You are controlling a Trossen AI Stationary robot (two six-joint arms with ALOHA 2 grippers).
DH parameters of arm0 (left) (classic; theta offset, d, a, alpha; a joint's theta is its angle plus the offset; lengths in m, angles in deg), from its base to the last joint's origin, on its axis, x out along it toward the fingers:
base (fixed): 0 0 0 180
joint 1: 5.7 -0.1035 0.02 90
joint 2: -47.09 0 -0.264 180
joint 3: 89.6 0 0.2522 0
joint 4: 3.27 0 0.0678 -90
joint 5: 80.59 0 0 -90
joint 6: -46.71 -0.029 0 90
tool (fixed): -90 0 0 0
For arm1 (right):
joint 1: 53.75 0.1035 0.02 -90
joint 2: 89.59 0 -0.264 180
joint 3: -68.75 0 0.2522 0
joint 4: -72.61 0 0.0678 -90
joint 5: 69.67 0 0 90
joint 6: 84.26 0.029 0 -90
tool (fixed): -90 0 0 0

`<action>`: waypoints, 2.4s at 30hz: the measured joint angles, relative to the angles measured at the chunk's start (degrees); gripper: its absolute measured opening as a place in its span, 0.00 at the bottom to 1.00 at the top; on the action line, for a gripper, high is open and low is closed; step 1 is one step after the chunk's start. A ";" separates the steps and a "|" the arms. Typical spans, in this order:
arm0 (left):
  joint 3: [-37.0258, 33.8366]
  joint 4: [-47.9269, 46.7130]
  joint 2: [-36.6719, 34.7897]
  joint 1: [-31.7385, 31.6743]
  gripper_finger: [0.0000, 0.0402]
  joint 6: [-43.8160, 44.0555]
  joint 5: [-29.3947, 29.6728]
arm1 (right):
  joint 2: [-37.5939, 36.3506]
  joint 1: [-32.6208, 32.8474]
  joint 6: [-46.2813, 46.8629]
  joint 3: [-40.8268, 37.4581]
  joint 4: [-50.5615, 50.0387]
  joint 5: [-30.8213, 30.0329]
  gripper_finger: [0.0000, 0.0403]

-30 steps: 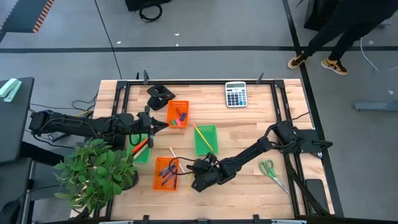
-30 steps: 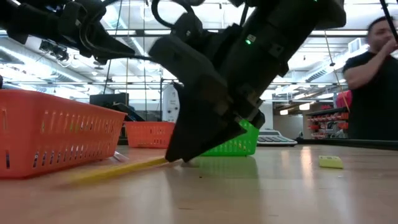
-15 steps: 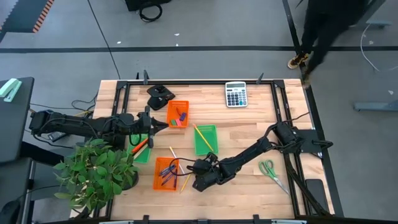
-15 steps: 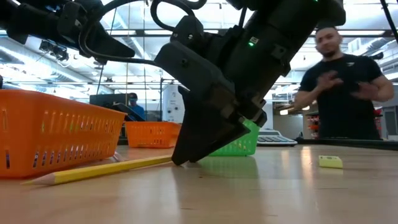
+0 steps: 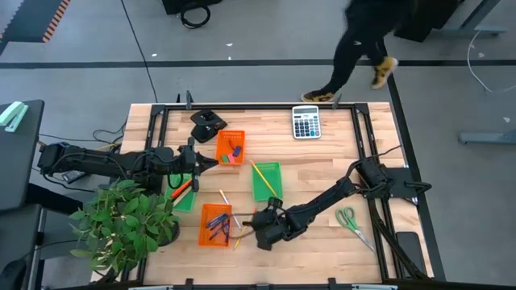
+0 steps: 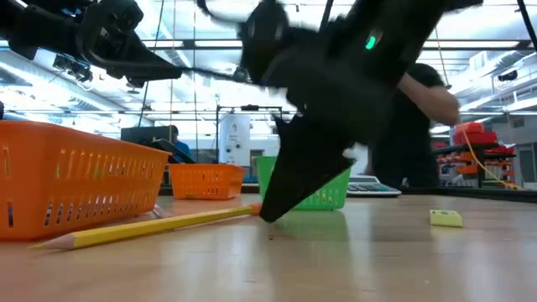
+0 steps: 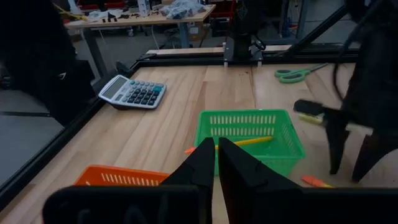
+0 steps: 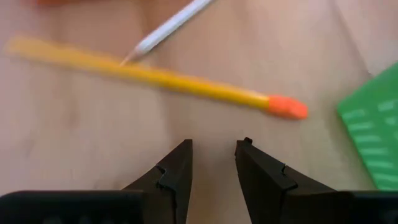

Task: Sort crayons/erasers/pens/pencils in bins
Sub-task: Put the yellow pencil into the right green basket

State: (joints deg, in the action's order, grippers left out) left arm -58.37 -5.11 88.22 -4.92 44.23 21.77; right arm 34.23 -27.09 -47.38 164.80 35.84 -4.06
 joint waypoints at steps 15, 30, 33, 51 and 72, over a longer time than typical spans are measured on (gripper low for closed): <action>-0.02 -0.19 0.11 0.00 0.07 -0.29 0.02 | -1.37 1.31 -29.54 0.60 5.87 0.61 0.32; -0.02 -0.19 0.11 0.00 0.07 -0.17 0.02 | -1.50 -0.11 -39.08 -4.83 12.77 6.80 0.32; -0.02 -0.19 0.11 0.00 0.08 -0.17 0.02 | -1.50 -1.04 -38.57 -4.83 12.97 7.91 0.32; -0.02 -0.19 0.11 0.00 0.07 -0.20 0.01 | -1.52 -1.36 -39.43 -5.66 14.81 10.97 0.32; -0.02 -0.15 0.11 -0.02 0.08 -0.17 0.02 | -1.66 -7.79 -37.09 -11.68 29.13 16.36 0.32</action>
State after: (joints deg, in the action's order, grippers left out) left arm -58.39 -5.26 88.32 -4.94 44.05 21.79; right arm 32.57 -34.88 -84.47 153.11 64.96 12.31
